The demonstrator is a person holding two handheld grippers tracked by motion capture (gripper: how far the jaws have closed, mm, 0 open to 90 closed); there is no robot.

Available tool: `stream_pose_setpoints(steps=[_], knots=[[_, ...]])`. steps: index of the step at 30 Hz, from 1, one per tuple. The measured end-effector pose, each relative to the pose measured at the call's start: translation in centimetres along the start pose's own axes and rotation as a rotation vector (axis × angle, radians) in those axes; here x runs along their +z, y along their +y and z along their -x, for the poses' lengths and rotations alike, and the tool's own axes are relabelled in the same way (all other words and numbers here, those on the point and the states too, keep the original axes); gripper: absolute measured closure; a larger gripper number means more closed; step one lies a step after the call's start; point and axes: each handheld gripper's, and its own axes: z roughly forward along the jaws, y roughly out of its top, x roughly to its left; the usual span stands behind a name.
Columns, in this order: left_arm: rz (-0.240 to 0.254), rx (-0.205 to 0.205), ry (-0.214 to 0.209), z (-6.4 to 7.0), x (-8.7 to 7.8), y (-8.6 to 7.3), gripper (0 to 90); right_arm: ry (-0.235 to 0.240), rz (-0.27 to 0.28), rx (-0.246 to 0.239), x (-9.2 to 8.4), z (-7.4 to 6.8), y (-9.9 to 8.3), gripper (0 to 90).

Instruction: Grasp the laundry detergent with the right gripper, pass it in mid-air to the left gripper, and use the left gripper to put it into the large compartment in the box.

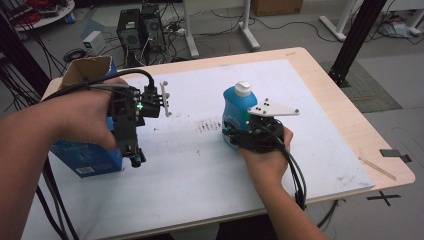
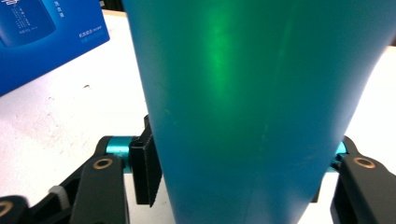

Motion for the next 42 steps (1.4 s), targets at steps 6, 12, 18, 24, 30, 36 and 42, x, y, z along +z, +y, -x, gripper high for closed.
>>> stream_pose_setpoints(steps=[6, 12, 18, 24, 30, 36, 42], knots=[[-0.001, -0.002, 0.0, 0.1, 0.0, 0.0, 1.7, -0.012, 0.011, -0.026, -0.1, 0.0, -0.1, 43.9], [0.001, -0.024, -0.002, 0.1, -0.2, -0.1, 1.7, 0.014, 0.01, -0.075, -0.2, -0.1, 0.1, 46.5], [0.017, -0.019, 0.014, 0.2, -0.7, -0.1, 1.7, 0.085, 0.015, -0.087, -1.1, 0.0, 1.1, 46.6], [0.03, -0.011, 0.03, 0.4, -1.7, 0.2, 1.7, 0.195, -0.005, -0.135, -2.3, -0.1, 3.0, 46.6], [0.076, 0.021, 0.038, 1.1, -3.4, 1.0, 1.6, 0.343, -0.038, -0.178, -3.1, 0.0, 3.9, 46.3], [0.107, 0.059, 0.03, 1.7, -5.0, 2.0, 1.7, 0.497, -0.053, -0.237, -3.6, -0.5, 4.8, 46.2], [0.096, 0.075, 0.039, 2.1, -6.0, 2.7, 1.7, 0.67, -0.05, -0.314, -3.7, -2.4, 6.4, 46.1]])
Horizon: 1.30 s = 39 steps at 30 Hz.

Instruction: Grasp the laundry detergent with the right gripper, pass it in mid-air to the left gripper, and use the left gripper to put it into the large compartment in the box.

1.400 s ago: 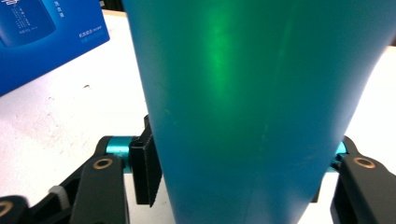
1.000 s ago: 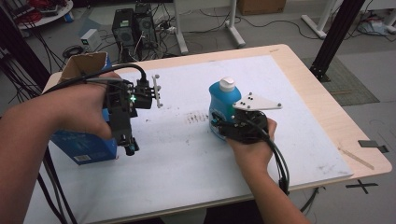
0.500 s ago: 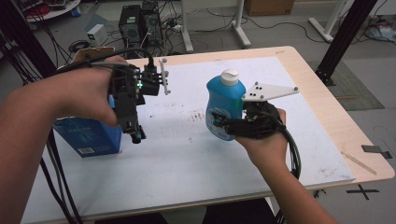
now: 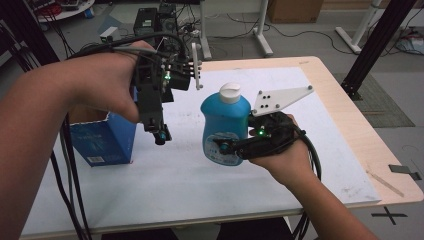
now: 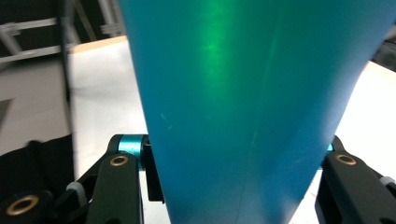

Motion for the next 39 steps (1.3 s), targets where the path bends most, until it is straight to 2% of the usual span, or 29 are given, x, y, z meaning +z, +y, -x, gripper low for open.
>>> stream_pose_setpoints(steps=[1, 2, 3, 4, 7, 8, 9, 11, 13, 20, 28, 32, 36, 39], knots=[[0.01, 0.006, -0.019, 0.0, -0.3, 0.1, 1.7, 0.018, 0.001, -0.015, 0.2, -0.2, 0.3, 46.2], [0.01, 0.006, -0.019, 0.0, -0.3, 0.1, 1.6, 0.018, 0.001, -0.015, 0.2, -0.2, 0.3, 46.2], [0.018, 0.01, -0.027, 0.1, -0.4, 0.2, 1.7, 0.068, -0.004, -0.043, 0.6, -0.5, 0.8, 46.1], [0.025, 0.01, -0.032, 0.1, -0.5, 0.2, 1.7, 0.068, -0.004, -0.043, 0.6, -0.5, 0.8, 46.1], [0.026, 0.025, -0.04, 0.4, -0.9, 0.5, 1.7, 0.141, -0.019, -0.078, 1.5, -1.1, 1.5, 46.1], [0.026, 0.025, -0.04, 0.4, -0.9, 0.5, 1.6, 0.141, -0.019, -0.078, 1.5, -1.1, 1.5, 46.1], [0.029, 0.031, -0.044, 0.6, -1.1, 0.7, 1.7, 0.172, -0.022, -0.087, 1.9, -1.1, 1.8, 46.1], [0.03, 0.036, -0.049, 0.7, -1.2, 0.8, 1.7, 0.181, -0.018, -0.09, 2.2, -1.2, 2.0, 46.1], [0.041, 0.043, -0.053, 1.1, -1.4, 1.1, 1.7, 0.219, -0.02, -0.096, 2.8, -1.2, 2.4, 46.1], [0.024, 0.043, -0.049, 1.4, -1.9, 1.5, 1.7, 0.254, -0.035, -0.106, 3.9, -1.4, 2.9, 46.1], [0.01, 0.034, -0.061, 1.6, -2.0, 2.2, 1.7, 0.278, -0.035, -0.083, 4.8, -1.2, 3.4, 46.2], [0.002, 0.013, -0.065, 1.9, -1.8, 2.6, 1.6, 0.283, -0.037, -0.094, 5.1, -1.3, 4.0, 46.2], [-0.008, 0.01, -0.068, 1.9, -1.8, 2.7, 1.8, 0.289, -0.032, -0.101, 5.5, -1.4, 4.5, 46.3], [-0.02, 0.002, -0.065, 2.0, -1.8, 2.7, 1.8, 0.299, -0.033, -0.089, 5.7, -1.6, 4.6, 46.3]])
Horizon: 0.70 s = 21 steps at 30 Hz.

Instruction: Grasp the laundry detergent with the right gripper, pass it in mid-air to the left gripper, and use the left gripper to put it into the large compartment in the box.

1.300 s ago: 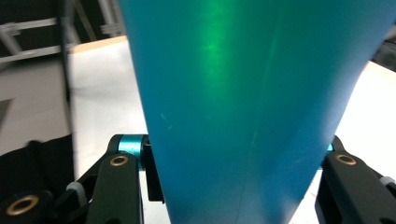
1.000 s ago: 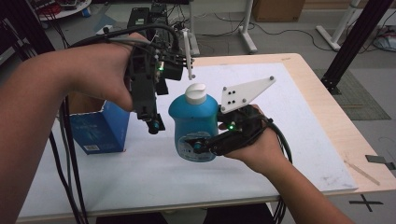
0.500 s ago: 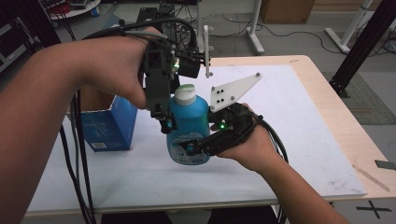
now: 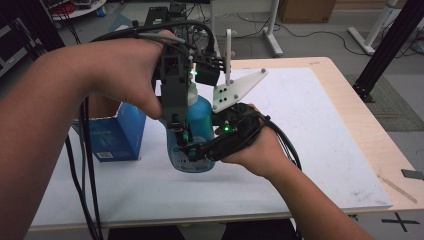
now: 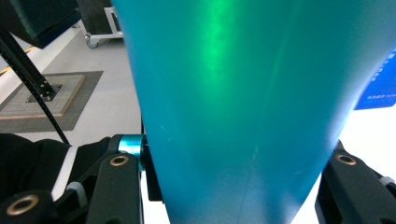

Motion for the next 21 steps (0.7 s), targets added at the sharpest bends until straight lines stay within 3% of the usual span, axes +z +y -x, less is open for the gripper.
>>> stream_pose_setpoints(steps=[14, 17, 21], knots=[[-0.01, -0.008, 0.011, 0.06, -0.28, -0.03, 14.4, -0.011, -0.009, 0.004, 0.11, 0.17, -0.09, 47.3], [-0.01, -0.008, 0.015, 0.06, -0.3, -0.03, 14.6, -0.027, -0.018, -0.017, 0.13, 0.31, -0.12, 47.4], [-0.019, -0.007, 0.021, 0.07, -0.23, 0.0, 17.3, -0.013, -0.01, 0.005, 0.13, 0.18, -0.08, 47.4]])
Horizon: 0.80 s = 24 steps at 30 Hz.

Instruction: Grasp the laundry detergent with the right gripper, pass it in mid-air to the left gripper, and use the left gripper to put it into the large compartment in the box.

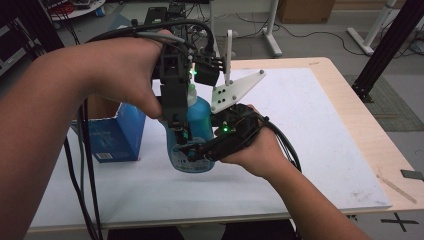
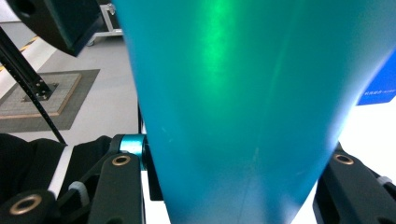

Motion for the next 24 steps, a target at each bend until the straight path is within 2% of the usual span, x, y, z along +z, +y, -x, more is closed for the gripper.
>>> stream_pose_setpoints(steps=[8, 14, 19, 24], knots=[[-0.004, 0.005, 0.001, -0.12, 0.11, 0.02, 21.0, -0.003, -0.001, 0.002, 0.09, 0.04, 0.0, 47.4], [-0.015, 0.012, 0.006, -0.22, 0.18, 0.12, 27.9, -0.006, 0.006, 0.009, 0.09, 0.15, 0.0, 47.5], [-0.013, 0.007, 0.014, -0.27, 0.26, 0.16, 28.7, -0.007, 0.007, 0.006, 0.03, 0.21, -0.01, 47.5], [-0.016, 0.008, 0.015, -0.24, 0.23, 0.23, 33.9, -0.004, 0.005, 0.009, 0.09, 0.18, -0.01, 47.4]])
